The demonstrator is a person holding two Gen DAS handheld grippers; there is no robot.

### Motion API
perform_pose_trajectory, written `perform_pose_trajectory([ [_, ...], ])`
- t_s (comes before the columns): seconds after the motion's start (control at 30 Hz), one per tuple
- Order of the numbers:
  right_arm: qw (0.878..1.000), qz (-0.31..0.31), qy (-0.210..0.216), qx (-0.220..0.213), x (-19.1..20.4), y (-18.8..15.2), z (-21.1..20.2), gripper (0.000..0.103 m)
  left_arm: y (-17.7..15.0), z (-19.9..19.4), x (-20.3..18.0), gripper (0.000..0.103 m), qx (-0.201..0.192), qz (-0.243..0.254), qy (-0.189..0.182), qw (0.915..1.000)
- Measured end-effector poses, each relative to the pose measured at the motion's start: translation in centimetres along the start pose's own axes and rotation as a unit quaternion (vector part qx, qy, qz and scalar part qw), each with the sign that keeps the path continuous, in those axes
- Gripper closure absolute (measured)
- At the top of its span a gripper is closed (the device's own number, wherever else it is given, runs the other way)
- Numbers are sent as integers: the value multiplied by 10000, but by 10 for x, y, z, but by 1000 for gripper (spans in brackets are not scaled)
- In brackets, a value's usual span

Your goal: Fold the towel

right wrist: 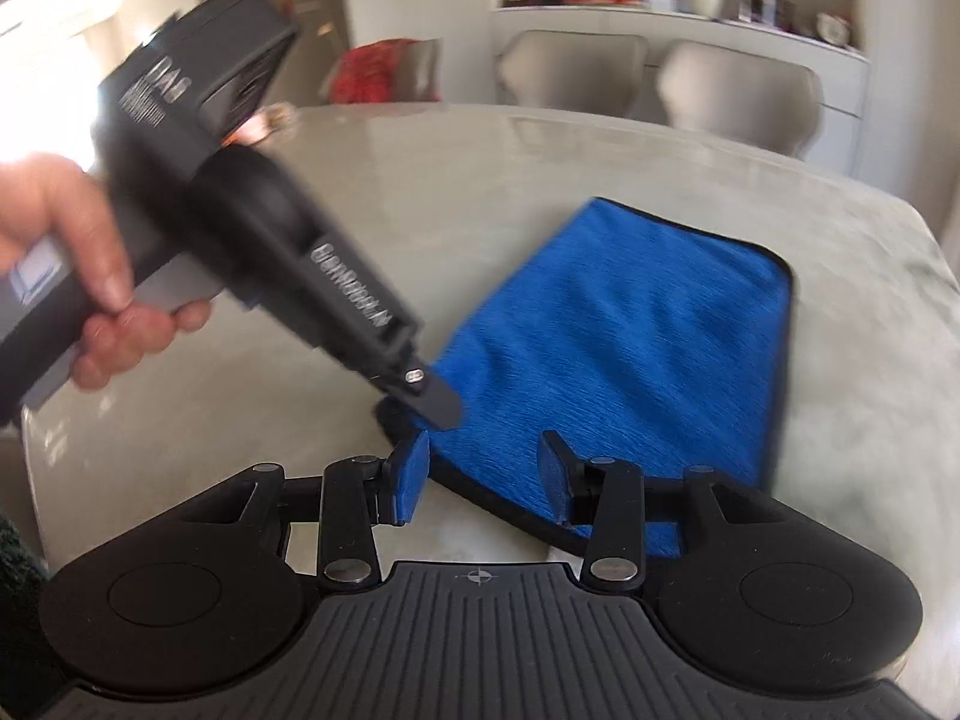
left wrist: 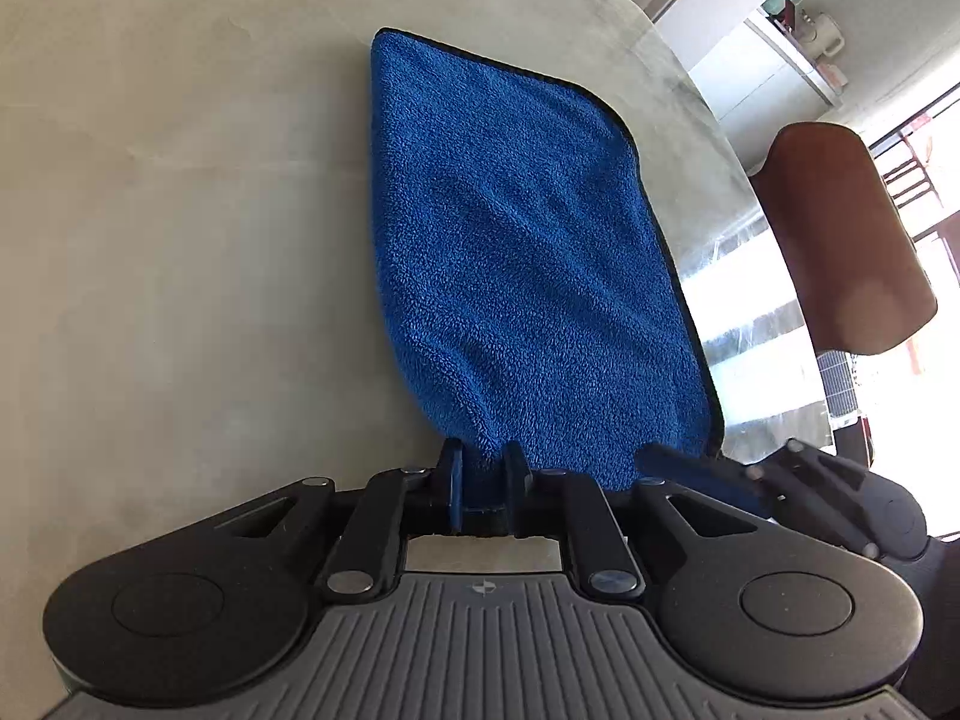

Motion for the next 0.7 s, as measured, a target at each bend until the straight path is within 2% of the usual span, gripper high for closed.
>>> perform_pose_trajectory([
  [0.17,9979,-633,21,111,18,1,19,62,5,-3,-6,91,-44,-22,-38,10000],
  [0.3,9945,-1017,-188,132,27,-2,29,62,9,-5,-8,91,-97,-52,-52,9999],
  [0.47,9919,-1162,-486,127,28,-3,38,62,8,-9,-11,91,-136,-21,-39,9999],
  [0.53,9941,-989,-428,141,25,-1,39,69,8,-9,-11,91,-149,-2,-39,9999],
  [0.6,9959,-805,-391,143,21,2,38,85,7,-11,-12,79,-137,60,-86,9999],
  [0.63,9967,-716,-344,134,18,3,36,86,6,-12,-12,75,-138,115,-101,9998],
  [0.7,9988,-446,-212,60,10,8,31,89,3,-22,-12,47,-333,454,13,9984],
])
Point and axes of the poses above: each gripper's, at about its wrist camera, not at the fingertips, and z roughly the way its jaws point, x to its left, y to its top, the point moved 7 cm from there along z, roughly the way its jaws point, and after that the axes turned 6 degrees about x, right-handed, at the moved point
